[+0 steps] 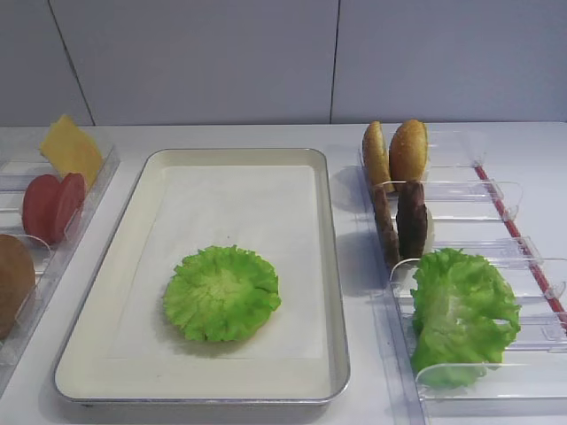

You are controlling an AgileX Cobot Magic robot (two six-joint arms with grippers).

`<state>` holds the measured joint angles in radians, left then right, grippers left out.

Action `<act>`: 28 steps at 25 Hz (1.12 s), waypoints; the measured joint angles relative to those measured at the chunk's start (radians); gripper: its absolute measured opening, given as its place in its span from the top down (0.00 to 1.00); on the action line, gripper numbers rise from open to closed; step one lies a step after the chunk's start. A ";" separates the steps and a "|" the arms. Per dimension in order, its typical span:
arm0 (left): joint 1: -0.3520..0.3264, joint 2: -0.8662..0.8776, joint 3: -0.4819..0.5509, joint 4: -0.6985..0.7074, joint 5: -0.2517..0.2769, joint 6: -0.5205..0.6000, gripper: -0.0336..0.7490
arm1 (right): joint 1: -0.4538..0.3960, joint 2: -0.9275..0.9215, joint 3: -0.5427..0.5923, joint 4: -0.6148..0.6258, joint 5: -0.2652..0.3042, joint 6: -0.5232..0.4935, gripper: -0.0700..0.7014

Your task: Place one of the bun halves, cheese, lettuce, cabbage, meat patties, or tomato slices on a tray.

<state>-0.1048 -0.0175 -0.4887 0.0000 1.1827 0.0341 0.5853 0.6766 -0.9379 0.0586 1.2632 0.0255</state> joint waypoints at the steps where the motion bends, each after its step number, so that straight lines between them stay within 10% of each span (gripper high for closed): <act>1: 0.000 0.000 0.000 0.000 0.000 0.000 0.59 | 0.000 -0.034 0.018 0.000 0.001 -0.005 0.39; 18: 0.000 0.000 0.000 0.000 0.000 0.000 0.59 | -0.385 -0.459 0.305 0.027 0.008 -0.053 0.39; 28: 0.000 0.000 0.000 0.000 0.000 0.000 0.59 | -0.577 -0.618 0.437 0.044 -0.096 -0.111 0.39</act>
<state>-0.1048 -0.0175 -0.4887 0.0000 1.1827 0.0341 0.0079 0.0588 -0.5012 0.1026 1.1667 -0.0852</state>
